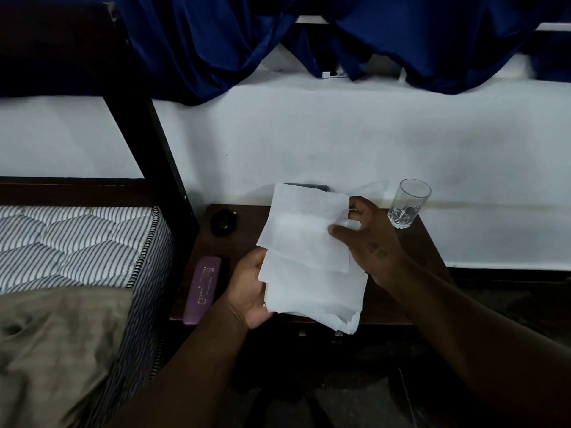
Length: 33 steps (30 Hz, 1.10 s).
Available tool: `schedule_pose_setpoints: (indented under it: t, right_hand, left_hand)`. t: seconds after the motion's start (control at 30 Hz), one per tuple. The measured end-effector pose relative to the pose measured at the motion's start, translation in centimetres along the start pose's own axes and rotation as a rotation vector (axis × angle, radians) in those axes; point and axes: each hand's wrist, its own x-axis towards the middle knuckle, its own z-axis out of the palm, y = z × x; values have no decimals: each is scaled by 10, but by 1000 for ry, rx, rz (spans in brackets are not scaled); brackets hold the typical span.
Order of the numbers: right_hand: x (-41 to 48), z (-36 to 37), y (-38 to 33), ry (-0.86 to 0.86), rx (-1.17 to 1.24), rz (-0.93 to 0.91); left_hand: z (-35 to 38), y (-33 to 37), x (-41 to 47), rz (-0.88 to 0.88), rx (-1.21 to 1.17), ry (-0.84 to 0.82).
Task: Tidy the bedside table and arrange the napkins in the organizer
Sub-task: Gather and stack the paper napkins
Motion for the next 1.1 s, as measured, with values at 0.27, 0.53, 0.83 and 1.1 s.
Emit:
schedule_pose_setpoints:
  t: [0.27,0.53,0.83,1.1]
  right_hand:
    - [4,3,-2,-4,-2,-23]
    - [5,3,-5,-15,-39,-19]
    - [13,7,-19,135,76,-9]
    - [22,-13,-49,313,325,128]
  left_hand:
    - [0,5,-7,-28,-72,-100]
    - [-1,0,-2,13,28,-42]
    - [-7,-1,2,33,116,-26]
    - [-6,-2,4,68,128,-61]
